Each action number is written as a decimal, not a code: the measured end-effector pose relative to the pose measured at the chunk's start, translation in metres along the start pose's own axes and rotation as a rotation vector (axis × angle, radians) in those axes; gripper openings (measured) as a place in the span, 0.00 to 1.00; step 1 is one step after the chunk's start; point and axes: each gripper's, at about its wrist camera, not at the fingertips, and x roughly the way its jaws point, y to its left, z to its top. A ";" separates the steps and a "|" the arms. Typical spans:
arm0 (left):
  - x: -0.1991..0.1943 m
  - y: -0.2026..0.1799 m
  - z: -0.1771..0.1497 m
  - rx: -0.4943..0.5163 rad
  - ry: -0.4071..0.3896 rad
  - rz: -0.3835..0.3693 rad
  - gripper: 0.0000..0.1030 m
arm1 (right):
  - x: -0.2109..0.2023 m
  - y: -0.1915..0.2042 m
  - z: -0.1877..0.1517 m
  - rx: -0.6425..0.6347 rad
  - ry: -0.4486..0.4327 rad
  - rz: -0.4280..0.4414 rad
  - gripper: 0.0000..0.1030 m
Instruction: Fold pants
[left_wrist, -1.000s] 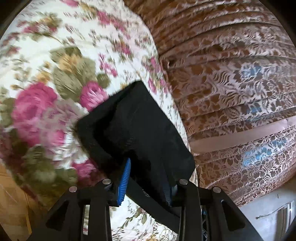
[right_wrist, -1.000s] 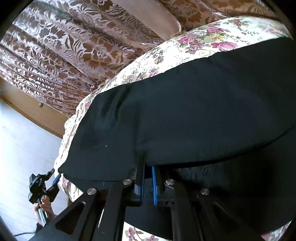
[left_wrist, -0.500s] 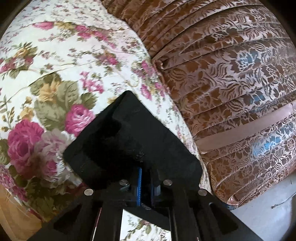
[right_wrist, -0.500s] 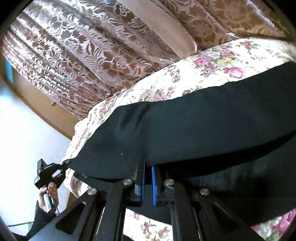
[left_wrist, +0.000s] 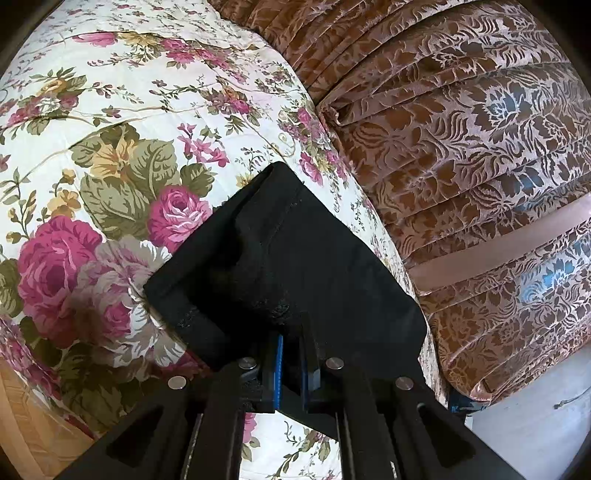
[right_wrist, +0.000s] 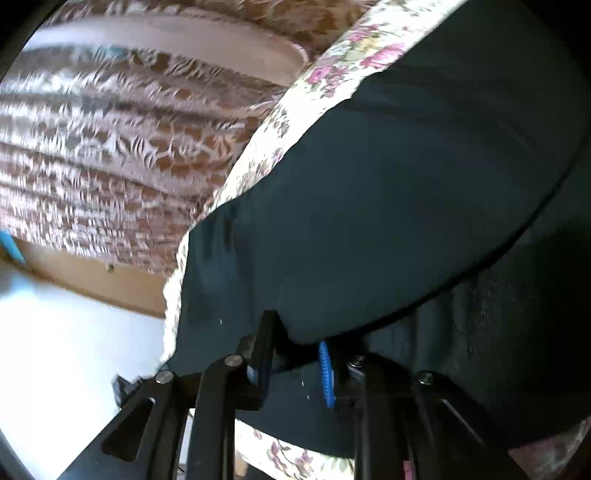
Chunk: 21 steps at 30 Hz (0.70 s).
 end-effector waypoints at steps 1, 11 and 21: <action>0.000 0.000 0.000 -0.001 0.002 0.002 0.06 | 0.001 0.000 0.000 0.002 -0.005 -0.003 0.22; 0.005 -0.002 -0.003 0.030 0.025 0.034 0.06 | 0.009 0.023 0.001 -0.129 -0.060 -0.161 0.27; 0.014 -0.035 -0.009 0.172 0.032 0.087 0.06 | -0.024 0.036 -0.009 -0.136 -0.106 0.042 0.39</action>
